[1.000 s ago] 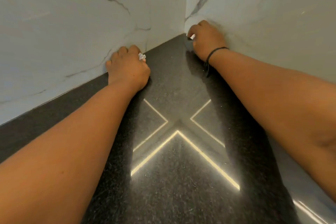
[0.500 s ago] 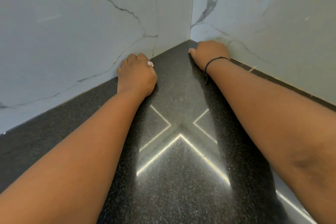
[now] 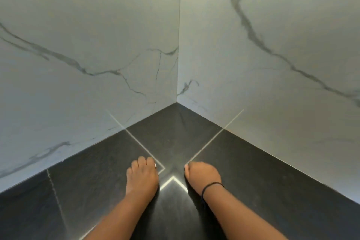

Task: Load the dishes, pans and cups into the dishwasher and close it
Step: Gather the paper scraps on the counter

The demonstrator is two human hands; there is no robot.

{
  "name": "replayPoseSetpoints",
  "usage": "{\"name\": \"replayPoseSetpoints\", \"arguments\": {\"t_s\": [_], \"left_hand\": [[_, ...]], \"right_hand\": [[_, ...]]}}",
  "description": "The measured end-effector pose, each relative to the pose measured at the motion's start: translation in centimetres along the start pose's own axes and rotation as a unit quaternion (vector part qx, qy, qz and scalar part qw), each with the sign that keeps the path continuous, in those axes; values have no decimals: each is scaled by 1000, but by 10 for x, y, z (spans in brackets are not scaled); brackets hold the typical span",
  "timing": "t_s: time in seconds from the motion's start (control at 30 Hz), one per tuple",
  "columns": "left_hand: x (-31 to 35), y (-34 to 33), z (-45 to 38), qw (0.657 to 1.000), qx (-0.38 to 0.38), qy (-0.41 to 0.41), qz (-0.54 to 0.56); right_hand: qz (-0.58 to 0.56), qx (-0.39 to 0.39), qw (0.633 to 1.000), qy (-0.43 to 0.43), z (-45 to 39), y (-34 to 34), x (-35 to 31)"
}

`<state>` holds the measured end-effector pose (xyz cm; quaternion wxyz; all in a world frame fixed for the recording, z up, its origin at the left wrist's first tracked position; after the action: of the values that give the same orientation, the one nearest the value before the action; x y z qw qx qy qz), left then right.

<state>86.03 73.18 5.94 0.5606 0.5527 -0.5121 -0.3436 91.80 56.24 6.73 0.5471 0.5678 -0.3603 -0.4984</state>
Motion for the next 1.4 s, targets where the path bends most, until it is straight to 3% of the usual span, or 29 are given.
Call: {"name": "replayPoseSetpoints", "arguments": {"t_s": [0.17,0.33,0.5,0.6,0.8,0.93,1.07,1.23,1.33,1.4], "left_hand": [[29,24,95,997,3,-45,63],[40,34,155,973,1,-58,224],[49,40,217,947,0,-21,320],[48,43,260,936,9,-39,349],[27,59,361,912,-31,-72,403],[12,58,433,901,-73,-77,421],[-3,19,494,895,-102,-8,434],[-20,-95,556,870,-181,135,438],[-39,-196,594,810,-269,267,448],[-60,-260,616,774,-310,335,439]], "right_hand": [[-45,9,999,-14,93,27,12],[-128,15,991,-35,157,53,17],[-236,12,969,-73,230,41,8],[-291,18,953,-85,282,28,-7],[-242,45,962,-116,385,10,-32],[-220,-34,967,-125,433,-31,-49],[-252,-101,952,-144,463,-90,-55],[-334,-230,886,-224,491,-232,-26],[-404,-320,785,-344,512,-342,2],[-446,-334,703,-442,531,-413,19]]}}
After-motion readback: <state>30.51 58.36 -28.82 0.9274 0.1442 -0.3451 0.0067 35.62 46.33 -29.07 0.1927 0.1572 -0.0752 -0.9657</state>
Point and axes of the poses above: each hand's wrist, its own z-axis away from the middle knuckle, its own y-axis out of the back of the hand, x = y × z, the point moved 3 cm from there along -z, towards the middle knuckle, and after that the axes turned 4 degrees about -y, right-handed, at the moved point
